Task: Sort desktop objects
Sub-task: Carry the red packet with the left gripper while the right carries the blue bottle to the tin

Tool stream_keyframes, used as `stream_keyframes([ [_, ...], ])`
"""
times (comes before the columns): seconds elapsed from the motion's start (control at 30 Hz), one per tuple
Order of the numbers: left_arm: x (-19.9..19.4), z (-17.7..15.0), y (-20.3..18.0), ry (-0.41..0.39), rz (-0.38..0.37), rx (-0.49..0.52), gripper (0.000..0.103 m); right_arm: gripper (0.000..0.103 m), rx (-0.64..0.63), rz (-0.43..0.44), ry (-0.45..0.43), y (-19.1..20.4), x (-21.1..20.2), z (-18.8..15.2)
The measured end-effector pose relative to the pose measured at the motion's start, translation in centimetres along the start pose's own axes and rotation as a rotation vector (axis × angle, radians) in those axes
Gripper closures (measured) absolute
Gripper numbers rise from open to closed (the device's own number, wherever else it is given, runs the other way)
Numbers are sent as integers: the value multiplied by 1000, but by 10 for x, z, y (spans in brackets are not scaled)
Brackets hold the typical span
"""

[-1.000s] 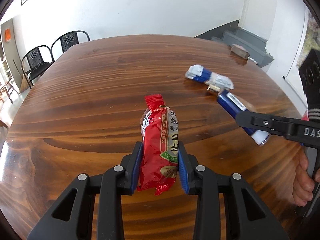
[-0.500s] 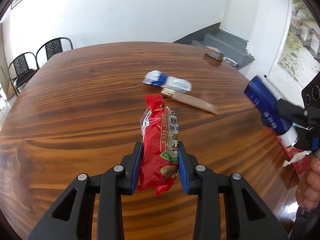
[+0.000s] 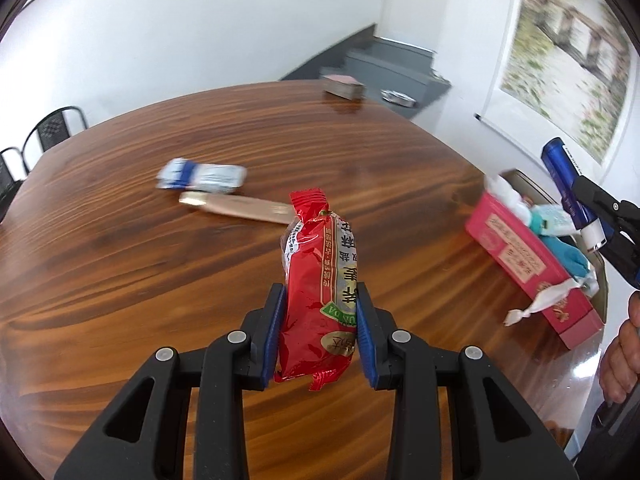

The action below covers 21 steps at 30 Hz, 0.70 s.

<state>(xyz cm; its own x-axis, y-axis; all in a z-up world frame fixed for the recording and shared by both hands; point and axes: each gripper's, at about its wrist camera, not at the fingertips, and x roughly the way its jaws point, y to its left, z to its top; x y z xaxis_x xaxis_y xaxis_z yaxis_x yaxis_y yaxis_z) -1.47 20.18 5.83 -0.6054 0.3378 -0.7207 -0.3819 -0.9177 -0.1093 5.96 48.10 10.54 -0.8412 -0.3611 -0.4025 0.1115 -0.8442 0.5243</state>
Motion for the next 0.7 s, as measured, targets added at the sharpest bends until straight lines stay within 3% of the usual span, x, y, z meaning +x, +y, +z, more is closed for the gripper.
stream_keyframes([
  [0.23, 10, 11, -57, 10, -68, 93, 67, 71, -4, -265, -95, -38, -41, 2],
  [0.7, 15, 40, -144, -11, -205, 229, 67, 71, -24, -482, -105, -68, -51, -5],
])
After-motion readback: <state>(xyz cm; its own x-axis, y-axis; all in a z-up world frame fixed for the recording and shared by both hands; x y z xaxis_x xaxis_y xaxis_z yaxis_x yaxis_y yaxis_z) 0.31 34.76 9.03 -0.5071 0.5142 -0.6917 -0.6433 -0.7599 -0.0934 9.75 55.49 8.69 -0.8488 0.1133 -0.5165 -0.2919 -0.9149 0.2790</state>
